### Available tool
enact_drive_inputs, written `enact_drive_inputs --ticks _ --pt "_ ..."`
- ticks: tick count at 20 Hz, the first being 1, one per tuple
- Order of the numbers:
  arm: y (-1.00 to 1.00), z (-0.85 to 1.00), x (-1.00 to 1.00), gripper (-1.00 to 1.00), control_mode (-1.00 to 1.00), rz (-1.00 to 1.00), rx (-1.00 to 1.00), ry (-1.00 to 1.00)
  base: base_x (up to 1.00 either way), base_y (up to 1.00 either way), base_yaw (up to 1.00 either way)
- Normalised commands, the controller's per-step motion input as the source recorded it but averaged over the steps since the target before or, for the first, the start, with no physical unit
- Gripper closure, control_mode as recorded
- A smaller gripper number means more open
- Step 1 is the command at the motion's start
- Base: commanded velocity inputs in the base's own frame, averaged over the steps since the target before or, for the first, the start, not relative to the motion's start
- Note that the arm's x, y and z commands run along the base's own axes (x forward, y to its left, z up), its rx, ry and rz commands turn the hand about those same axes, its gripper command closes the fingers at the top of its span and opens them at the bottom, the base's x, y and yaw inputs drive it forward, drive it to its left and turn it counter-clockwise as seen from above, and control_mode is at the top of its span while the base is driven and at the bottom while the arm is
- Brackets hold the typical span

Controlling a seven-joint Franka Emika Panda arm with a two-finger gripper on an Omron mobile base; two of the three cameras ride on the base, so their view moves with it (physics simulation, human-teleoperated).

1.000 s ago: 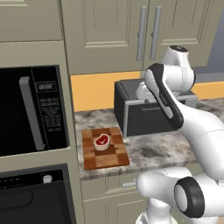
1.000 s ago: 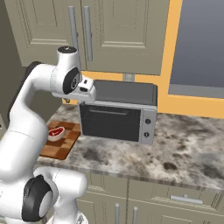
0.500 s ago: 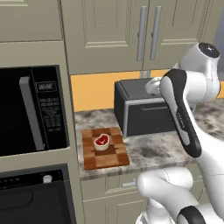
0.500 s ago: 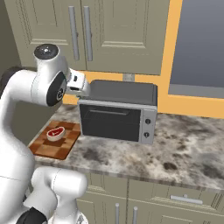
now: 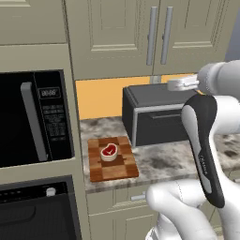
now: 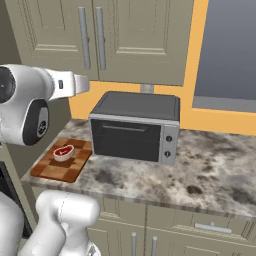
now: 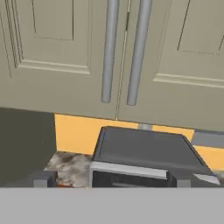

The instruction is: Open the cabinet, retrieve the rolling pin, and place it next to the meat on the cutting board to prepare for tenderizing.

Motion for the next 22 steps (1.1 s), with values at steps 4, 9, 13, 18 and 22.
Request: enact_drive_inputs --ticks 4,9,13,18,22 --pt "-0.03 0.8 -0.52 -1.0 -1.0 -0.01 -0.06 -0.5 0.0 0.0 0.0" --pt "-0.1 0.37 -0.27 -1.0 -1.0 -0.01 -0.01 -0.31 0.0 0.0 0.0" --pt "0.0 0.0 0.02 -1.0 -1.0 0.0 0.0 0.0 0.0 0.0 0.0" --pt "-0.11 0.0 0.03 -1.0 -1.0 0.0 0.0 -0.01 0.0 0.0 0.0" --pt "-0.04 0.0 0.24 -1.0 -1.0 0.0 0.0 0.0 0.0 0.0 0.0"
